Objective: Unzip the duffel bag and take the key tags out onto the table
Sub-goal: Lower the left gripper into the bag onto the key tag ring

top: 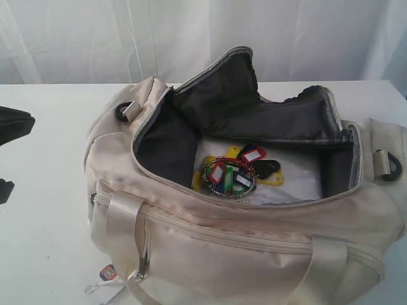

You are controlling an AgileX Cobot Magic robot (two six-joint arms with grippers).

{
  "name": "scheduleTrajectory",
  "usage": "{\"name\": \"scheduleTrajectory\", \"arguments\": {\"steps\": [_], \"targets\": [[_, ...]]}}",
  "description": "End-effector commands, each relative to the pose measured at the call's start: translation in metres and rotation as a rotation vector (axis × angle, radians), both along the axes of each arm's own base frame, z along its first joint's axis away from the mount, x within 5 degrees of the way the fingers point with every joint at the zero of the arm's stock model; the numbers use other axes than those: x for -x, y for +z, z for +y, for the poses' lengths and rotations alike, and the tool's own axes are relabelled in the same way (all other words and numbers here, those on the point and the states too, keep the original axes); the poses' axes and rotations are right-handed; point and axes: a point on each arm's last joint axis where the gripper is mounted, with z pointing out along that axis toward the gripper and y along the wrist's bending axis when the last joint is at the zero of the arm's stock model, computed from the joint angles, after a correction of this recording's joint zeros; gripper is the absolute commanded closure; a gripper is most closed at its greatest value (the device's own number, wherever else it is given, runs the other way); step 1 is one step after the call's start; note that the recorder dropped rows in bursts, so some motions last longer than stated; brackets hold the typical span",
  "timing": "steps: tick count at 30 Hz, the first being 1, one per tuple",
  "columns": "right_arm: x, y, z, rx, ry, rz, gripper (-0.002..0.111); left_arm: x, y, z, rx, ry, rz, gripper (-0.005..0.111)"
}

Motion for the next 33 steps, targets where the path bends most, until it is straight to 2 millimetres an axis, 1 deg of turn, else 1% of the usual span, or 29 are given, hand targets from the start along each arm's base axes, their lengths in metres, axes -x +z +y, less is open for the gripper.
{"name": "scheduleTrajectory", "arguments": {"steps": [1,3,6,8,9,11,13,14,16,18,22,26,31,33], "targets": [[0.001,-0.001,-0.002,-0.017,-0.015,-0.019,0.108,-0.007,0.008,-0.013,0.026,-0.025,0.198,0.107],[0.001,-0.001,-0.002,-0.017,-0.015,-0.019,0.108,-0.012,0.017,-0.021,-0.001,-0.072,0.276,0.107],[0.001,-0.001,-0.002,-0.017,-0.015,-0.019,0.108,-0.031,0.037,-0.041,-0.018,-0.162,0.366,0.107],[0.001,-0.001,-0.002,-0.017,-0.015,-0.019,0.108,-0.048,0.054,-0.055,-0.021,-0.215,0.403,0.107],[0.001,-0.001,-0.002,-0.017,-0.015,-0.019,0.108,-0.059,0.058,-0.063,-0.032,-0.239,0.43,0.107],[0.001,-0.001,-0.002,-0.017,-0.015,-0.019,0.108,-0.079,0.062,-0.078,-0.06,-0.271,0.466,0.107],[0.001,-0.001,-0.002,-0.017,-0.015,-0.019,0.108,-0.102,0.062,-0.096,-0.071,-0.296,0.495,0.107],[0.001,-0.001,-0.002,-0.017,-0.015,-0.019,0.108,-0.112,0.058,-0.108,-0.069,-0.312,0.511,0.107],[0.001,-0.001,-0.002,-0.017,-0.015,-0.019,0.108,-0.125,0.052,-0.138,-0.093,-0.37,0.529,0.107],[0.001,-0.001,-0.002,-0.017,-0.015,-0.019,0.108,-0.134,0.046,-0.164,-0.165,-0.404,0.508,0.107],[0.001,-0.001,-0.002,-0.017,-0.015,-0.019,0.108,-0.147,0.023,-0.21,-0.286,-0.403,0.495,0.107],[0.001,-0.001,-0.002,-0.017,-0.015,-0.019,0.108,-0.154,-0.001,-0.24,-0.328,-0.427,0.533,0.107],[0.001,-0.001,-0.002,-0.017,-0.015,-0.019,0.108,-0.157,-0.024,-0.261,-0.346,-0.444,0.557,0.107],[0.001,-0.001,-0.002,-0.017,-0.015,-0.019,0.108,-0.155,-0.032,-0.266,-0.363,-0.454,0.575,0.103]]}}
